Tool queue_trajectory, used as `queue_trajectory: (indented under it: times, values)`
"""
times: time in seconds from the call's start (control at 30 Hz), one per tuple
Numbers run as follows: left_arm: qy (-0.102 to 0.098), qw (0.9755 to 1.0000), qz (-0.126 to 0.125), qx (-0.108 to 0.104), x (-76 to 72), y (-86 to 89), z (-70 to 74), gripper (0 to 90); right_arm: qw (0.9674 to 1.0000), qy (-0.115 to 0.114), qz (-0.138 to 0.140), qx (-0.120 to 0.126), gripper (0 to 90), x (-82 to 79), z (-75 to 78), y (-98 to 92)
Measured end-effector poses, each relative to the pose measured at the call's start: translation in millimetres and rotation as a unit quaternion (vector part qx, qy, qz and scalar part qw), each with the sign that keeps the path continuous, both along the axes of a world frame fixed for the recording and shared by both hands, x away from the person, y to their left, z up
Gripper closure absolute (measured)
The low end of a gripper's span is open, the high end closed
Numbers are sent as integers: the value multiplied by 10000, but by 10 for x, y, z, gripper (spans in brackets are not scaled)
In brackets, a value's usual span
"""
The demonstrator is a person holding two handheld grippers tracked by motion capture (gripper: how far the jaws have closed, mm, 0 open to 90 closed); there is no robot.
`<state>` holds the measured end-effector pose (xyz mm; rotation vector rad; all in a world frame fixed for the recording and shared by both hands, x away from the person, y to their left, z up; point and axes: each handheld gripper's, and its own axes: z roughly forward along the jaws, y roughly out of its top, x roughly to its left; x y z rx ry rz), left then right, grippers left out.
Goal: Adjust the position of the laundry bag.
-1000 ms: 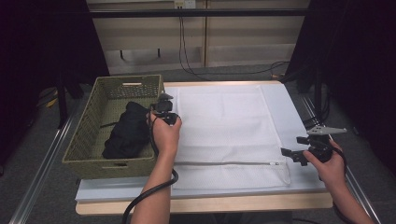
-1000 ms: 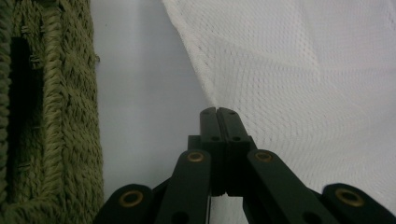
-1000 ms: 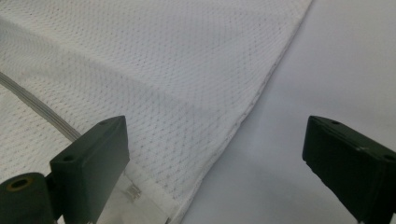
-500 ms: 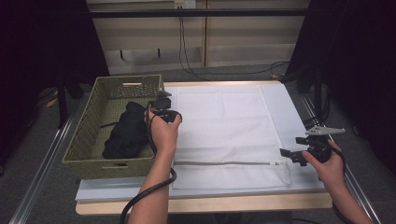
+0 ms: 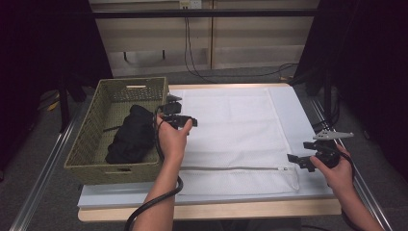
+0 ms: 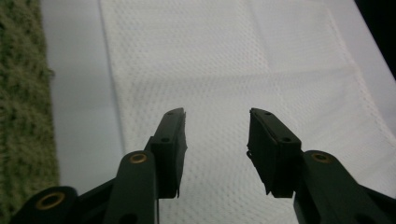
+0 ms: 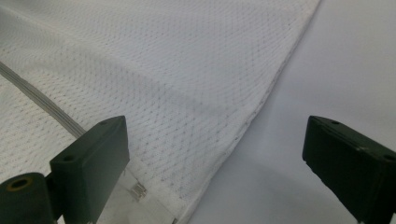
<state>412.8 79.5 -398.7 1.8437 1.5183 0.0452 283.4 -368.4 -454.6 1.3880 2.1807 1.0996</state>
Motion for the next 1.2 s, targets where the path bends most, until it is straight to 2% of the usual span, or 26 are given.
queue_trajectory:
  times: [0.07,0.13,0.2,0.47,0.7,0.8,1.0,1.13,1.2]
  values:
    - [-3,10000,-43,-1,-6,-19,-2,513,10000,-1,13,-7,67,0,-2,0]
    - [15,9998,-164,-138,-32,-78,-22,470,10000,16,56,-33,67,1,-11,2]
    - [9,9996,-269,-91,-48,-106,-37,451,10000,19,51,-41,67,0,-14,6]
    - [25,9987,-417,-278,-118,-198,-149,380,10000,-3,45,-30,67,-4,-5,-11]
    - [75,9981,-513,-322,-160,-249,-240,325,10000,26,58,-48,67,-8,-9,-2]
    - [86,9975,-619,-330,-181,-276,-250,308,9999,4,57,-93,67,-4,-19,7]
    - [148,9956,-744,-553,-242,-387,-242,277,9999,30,109,-129,67,-2,-20,33]
    - [140,9948,-872,-500,-255,-430,-247,261,9998,10,120,-145,67,-5,-15,43]
    - [151,9950,-841,-520,-263,-446,-248,258,9998,52,108,-135,67,-9,-14,45]
